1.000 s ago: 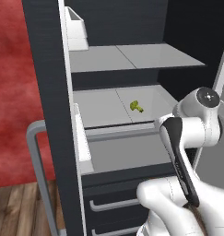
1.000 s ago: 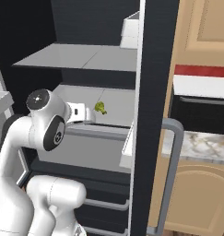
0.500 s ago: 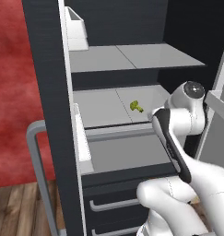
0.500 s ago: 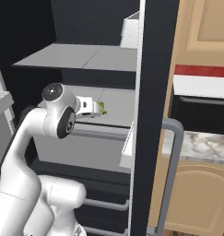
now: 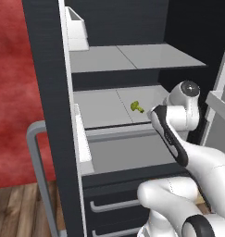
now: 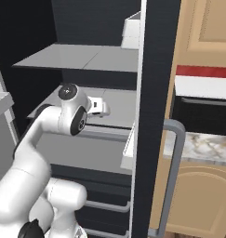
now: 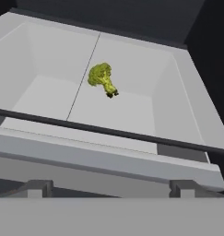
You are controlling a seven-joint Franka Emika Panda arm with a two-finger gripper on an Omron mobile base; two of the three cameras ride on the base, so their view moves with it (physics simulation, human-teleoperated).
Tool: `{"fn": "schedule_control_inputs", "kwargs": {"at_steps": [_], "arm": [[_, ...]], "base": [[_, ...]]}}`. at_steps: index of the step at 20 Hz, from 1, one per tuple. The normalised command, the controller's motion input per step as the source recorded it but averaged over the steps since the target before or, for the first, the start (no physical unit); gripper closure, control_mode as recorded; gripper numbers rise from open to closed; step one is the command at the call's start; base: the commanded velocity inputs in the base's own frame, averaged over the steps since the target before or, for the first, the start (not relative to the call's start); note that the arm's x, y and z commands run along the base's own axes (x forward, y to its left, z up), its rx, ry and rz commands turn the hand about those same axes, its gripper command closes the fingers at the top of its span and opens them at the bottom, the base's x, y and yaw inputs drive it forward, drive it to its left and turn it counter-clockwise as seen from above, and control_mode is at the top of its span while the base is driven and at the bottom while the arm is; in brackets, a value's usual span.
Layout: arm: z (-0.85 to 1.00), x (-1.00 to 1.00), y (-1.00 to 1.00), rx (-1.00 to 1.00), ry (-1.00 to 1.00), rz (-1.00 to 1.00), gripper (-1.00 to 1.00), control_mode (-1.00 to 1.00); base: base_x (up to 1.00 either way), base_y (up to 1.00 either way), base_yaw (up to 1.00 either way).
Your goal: Place one broccoli and one steak in each tupperware on the nearby counter, to pack two identical lunches.
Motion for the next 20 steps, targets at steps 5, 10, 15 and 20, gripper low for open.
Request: {"fn": "schedule_control_inputs", "kwargs": {"at_steps": [5,10,15,20], "arm": [[-0.11,0.56,0.0,0.0,0.0,0.0,-1.0,-1.0],[-0.09,0.54,0.0,0.0,0.01,0.0,-1.0,-1.0],[-0.15,0.44,0.0,0.0,0.05,0.0,-1.0,-1.0],[-0.23,0.37,0.0,0.0,0.03,0.02,-1.0,-1.0]], "base": [[0.0,0.0,0.0],[0.0,0.0,0.0],[0.0,0.0,0.0],[0.0,0.0,0.0]]}}
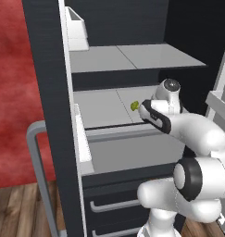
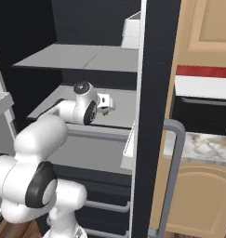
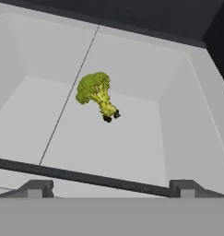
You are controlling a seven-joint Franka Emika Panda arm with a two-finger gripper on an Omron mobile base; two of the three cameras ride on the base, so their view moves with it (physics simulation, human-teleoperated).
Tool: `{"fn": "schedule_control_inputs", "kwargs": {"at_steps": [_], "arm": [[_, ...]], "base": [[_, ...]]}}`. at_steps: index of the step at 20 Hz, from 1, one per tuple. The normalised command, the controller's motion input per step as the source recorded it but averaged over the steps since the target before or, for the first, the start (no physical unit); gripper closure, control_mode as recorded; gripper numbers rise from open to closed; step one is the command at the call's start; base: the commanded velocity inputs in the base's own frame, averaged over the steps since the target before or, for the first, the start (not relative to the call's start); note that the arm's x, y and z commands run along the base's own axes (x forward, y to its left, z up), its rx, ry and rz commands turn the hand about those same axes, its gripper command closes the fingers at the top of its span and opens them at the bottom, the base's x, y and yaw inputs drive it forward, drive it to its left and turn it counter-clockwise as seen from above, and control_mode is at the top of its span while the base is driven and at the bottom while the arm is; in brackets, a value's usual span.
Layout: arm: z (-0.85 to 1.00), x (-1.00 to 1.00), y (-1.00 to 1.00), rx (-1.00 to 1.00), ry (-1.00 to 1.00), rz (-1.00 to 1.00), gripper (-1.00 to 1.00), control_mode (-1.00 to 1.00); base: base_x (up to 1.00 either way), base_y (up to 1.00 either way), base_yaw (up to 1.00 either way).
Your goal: Place one broccoli and one steak in each tupperware on the nearby counter, to pack two identical lunches.
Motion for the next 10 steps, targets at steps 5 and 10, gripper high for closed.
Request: {"fn": "schedule_control_inputs", "kwargs": {"at_steps": [5,10], "arm": [[-0.2,0.38,0.0,0.0,0.0,0.06,-1.0,-1.0],[-0.21,0.31,0.0,0.0,0.0,0.08,-1.0,-1.0]], "base": [[0.0,0.0,0.0],[0.0,0.0,0.0]]}}
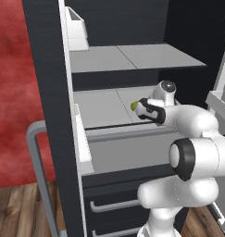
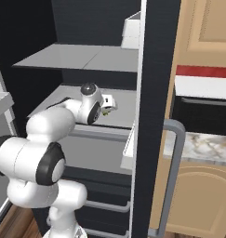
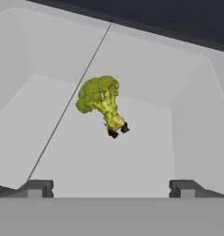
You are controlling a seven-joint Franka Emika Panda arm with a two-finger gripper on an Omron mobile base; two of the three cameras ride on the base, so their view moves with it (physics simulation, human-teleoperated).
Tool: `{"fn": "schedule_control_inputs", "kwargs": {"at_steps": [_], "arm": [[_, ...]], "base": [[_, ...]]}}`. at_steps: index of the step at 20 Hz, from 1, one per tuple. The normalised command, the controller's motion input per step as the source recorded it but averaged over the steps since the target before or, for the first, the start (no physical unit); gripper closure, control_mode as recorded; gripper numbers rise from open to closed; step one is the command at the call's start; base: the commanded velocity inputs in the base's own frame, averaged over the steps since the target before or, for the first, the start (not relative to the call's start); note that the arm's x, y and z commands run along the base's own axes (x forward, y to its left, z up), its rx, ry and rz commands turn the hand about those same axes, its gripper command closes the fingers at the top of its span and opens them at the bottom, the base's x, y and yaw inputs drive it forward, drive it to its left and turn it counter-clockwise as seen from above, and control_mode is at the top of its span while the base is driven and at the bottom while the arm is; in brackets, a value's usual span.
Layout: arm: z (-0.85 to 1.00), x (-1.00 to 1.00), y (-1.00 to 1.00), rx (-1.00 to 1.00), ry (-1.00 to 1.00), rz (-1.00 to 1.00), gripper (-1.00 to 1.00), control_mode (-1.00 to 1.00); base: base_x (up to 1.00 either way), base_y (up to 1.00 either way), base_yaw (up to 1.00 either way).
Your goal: Place one broccoli and one steak in each tupperware on the nearby counter, to pack two identical lunches.
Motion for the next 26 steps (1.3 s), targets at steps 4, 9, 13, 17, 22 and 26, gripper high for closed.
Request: {"fn": "schedule_control_inputs", "kwargs": {"at_steps": [4,9,13,17,22,26], "arm": [[-0.18,0.32,0.0,0.0,0.0,0.07,-1.0,-1.0],[-0.14,0.42,0.0,0.0,0.02,0.06,-1.0,-1.0],[-0.16,0.42,0.0,0.0,0.04,0.06,-1.0,-1.0],[-0.17,0.43,0.0,0.0,0.05,0.05,-1.0,-1.0],[-0.2,0.45,0.0,0.0,0.05,0.05,-1.0,-1.0],[-0.23,0.47,0.0,0.0,0.05,0.04,-1.0,-1.0]], "base": [[0.0,0.0,0.0],[0.0,0.0,0.0],[0.0,0.0,0.0],[0.0,0.0,0.0],[0.0,0.0,0.0],[0.0,0.0,0.0]]}}
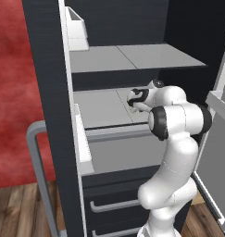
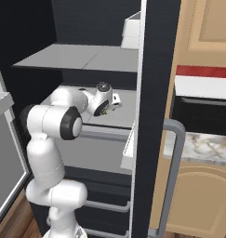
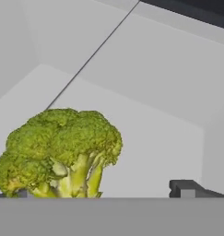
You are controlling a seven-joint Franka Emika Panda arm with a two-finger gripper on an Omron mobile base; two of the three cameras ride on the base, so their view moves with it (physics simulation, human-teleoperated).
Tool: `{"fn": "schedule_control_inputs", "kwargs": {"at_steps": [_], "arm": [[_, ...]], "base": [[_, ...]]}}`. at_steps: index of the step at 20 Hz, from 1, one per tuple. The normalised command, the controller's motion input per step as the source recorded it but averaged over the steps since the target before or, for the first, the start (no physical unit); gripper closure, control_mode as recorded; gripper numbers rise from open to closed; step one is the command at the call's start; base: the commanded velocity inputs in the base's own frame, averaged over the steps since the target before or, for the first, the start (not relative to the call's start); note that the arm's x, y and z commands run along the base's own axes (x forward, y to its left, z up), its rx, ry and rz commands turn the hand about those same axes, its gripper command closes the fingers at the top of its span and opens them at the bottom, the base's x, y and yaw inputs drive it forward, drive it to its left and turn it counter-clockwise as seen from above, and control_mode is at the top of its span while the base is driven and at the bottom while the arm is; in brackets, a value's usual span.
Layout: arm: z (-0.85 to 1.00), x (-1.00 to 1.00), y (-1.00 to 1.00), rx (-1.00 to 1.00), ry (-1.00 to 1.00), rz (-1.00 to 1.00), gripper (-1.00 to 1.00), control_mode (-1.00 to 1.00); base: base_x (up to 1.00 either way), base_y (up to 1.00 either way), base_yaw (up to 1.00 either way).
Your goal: Place one broccoli and one steak in each tupperware on the nearby counter, to pack two identical lunches.
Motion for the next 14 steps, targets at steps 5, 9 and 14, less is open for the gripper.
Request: {"fn": "schedule_control_inputs", "kwargs": {"at_steps": [5,9,14], "arm": [[-0.31,0.39,0.06,0.0,0.06,0.03,-1.0,-1.0],[-0.51,0.14,0.23,0.0,0.05,0.01,1.0,-1.0],[-0.71,-0.08,0.37,-0.02,0.01,0.0,1.0,-1.0]], "base": [[0.0,0.0,0.0],[0.0,0.0,0.0],[0.0,0.0,0.0]]}}
